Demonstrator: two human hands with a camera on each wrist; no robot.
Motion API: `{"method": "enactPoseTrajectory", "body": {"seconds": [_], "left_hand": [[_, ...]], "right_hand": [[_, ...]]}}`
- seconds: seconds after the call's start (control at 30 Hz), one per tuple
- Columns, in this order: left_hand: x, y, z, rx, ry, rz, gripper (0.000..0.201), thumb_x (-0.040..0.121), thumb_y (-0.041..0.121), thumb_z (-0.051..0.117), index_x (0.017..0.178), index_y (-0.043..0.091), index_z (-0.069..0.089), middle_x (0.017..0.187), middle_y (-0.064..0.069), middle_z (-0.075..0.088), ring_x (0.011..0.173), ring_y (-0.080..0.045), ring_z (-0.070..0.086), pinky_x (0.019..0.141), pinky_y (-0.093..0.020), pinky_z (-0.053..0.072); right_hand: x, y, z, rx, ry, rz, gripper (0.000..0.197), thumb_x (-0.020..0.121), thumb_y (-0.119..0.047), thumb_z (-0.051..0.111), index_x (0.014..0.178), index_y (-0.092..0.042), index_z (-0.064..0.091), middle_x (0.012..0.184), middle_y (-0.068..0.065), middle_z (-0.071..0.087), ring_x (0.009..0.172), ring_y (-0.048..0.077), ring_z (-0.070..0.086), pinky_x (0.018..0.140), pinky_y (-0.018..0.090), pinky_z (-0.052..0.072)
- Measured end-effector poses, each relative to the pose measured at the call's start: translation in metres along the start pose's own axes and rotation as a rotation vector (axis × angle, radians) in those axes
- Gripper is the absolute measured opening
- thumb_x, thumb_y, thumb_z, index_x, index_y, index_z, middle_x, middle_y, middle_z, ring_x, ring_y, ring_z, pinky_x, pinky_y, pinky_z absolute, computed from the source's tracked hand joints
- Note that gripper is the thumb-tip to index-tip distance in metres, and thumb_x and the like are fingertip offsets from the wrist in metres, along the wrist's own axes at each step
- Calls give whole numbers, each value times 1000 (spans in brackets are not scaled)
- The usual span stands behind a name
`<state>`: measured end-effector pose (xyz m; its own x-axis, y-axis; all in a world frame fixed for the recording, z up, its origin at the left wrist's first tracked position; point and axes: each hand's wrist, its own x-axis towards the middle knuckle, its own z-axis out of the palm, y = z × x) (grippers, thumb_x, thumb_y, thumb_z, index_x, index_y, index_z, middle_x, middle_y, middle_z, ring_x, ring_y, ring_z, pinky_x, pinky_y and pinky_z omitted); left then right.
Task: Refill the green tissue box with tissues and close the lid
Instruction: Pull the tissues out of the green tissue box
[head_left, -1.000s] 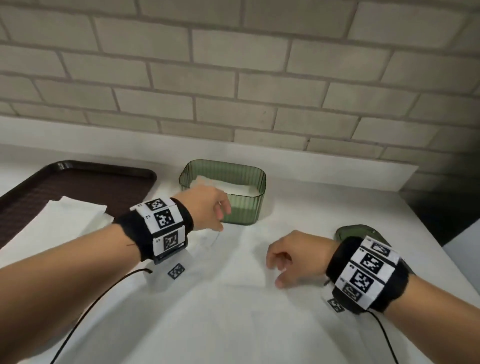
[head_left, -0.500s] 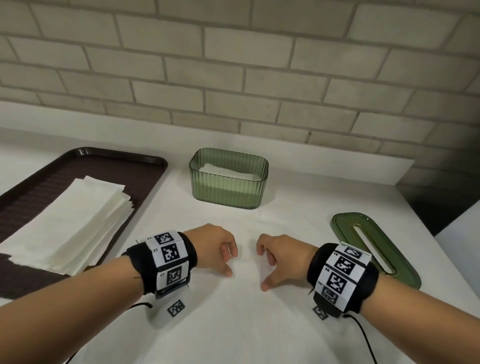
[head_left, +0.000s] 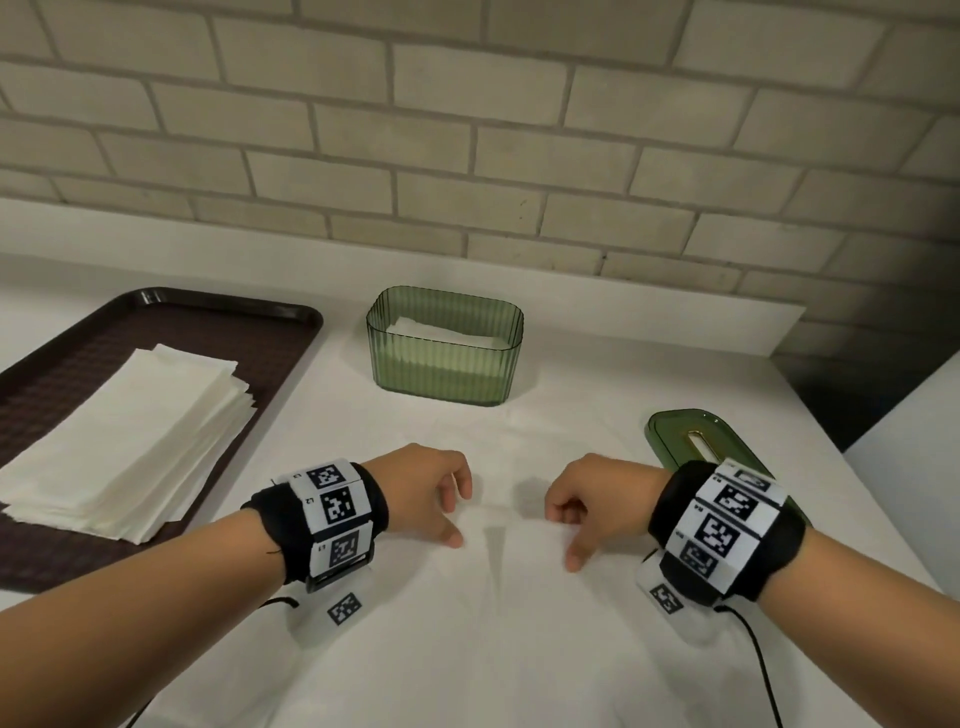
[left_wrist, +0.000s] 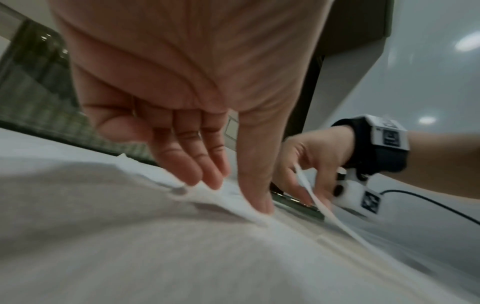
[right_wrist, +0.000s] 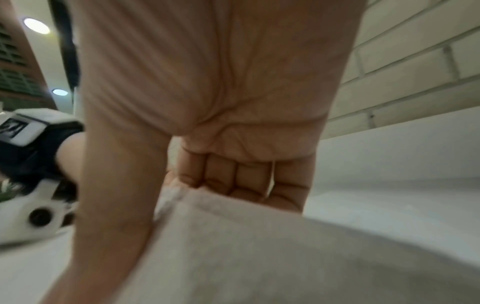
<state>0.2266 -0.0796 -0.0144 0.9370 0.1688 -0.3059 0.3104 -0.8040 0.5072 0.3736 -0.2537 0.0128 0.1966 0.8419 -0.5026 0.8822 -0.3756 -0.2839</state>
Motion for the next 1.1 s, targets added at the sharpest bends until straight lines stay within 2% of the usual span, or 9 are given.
{"method": "enactPoseTrajectory", "body": {"seconds": [0.17,0.33,0.5,0.57,0.67,0.73,0.83,0.97,1.1], "left_hand": [[-12,25,7,-26,-61,62,31,70,43,76,94,28,62,83,17,58,64,6,49,70,-16,43],[-15,46,26,62,-181,134,49,67,50,76,107,27,61,100,13,61,79,-3,51,73,-19,42],[-7,54,37,119,-193,157,46,67,36,80,105,23,59,91,11,58,88,-10,55,86,-31,49],[-6,57,36,109,-183,155,39,69,32,79,102,20,61,78,13,54,80,-9,52,81,-28,48],[-3,57,35,79,-181,157,24,73,30,76,92,17,67,73,8,60,68,-6,51,79,-27,47],[-2,55,35,41,-177,149,19,73,31,76,85,18,68,70,9,59,64,-3,52,79,-27,49],[-3,54,32,-30,-155,133,19,73,33,76,84,20,68,68,13,56,71,-5,54,80,-26,50],[-7,46,17,-147,-80,129,17,73,34,77,81,28,64,69,15,56,65,2,52,67,-16,44],[-14,29,-3,-300,92,87,28,71,34,79,96,30,66,76,17,55,68,3,52,73,-18,44]], "right_hand": [[-15,19,-46,53,238,-1,42,75,-34,76,51,-17,46,49,-5,36,49,9,29,51,24,28],[-19,27,-92,205,518,5,23,88,-22,64,86,0,66,79,17,66,68,24,58,72,37,48],[2,20,-127,277,711,-2,24,91,-14,59,67,-11,59,62,0,52,54,0,46,61,25,37],[15,17,-139,302,747,-10,22,91,-14,58,80,4,61,73,9,54,68,14,50,65,27,36],[34,10,-158,258,827,-18,16,92,-11,53,76,-8,57,78,7,55,77,20,51,65,25,36],[46,0,-171,182,881,-12,12,92,-10,49,89,-7,60,85,5,55,84,21,51,67,23,33],[68,-15,-187,119,911,6,22,93,-10,44,111,-5,56,101,11,58,90,21,50,73,21,29],[102,-35,-196,79,812,-73,27,93,-10,44,118,-10,55,115,10,61,106,25,55,77,21,31],[130,-50,-200,14,670,-101,28,93,-9,48,120,-13,56,119,8,61,111,26,55,82,23,36]]}}
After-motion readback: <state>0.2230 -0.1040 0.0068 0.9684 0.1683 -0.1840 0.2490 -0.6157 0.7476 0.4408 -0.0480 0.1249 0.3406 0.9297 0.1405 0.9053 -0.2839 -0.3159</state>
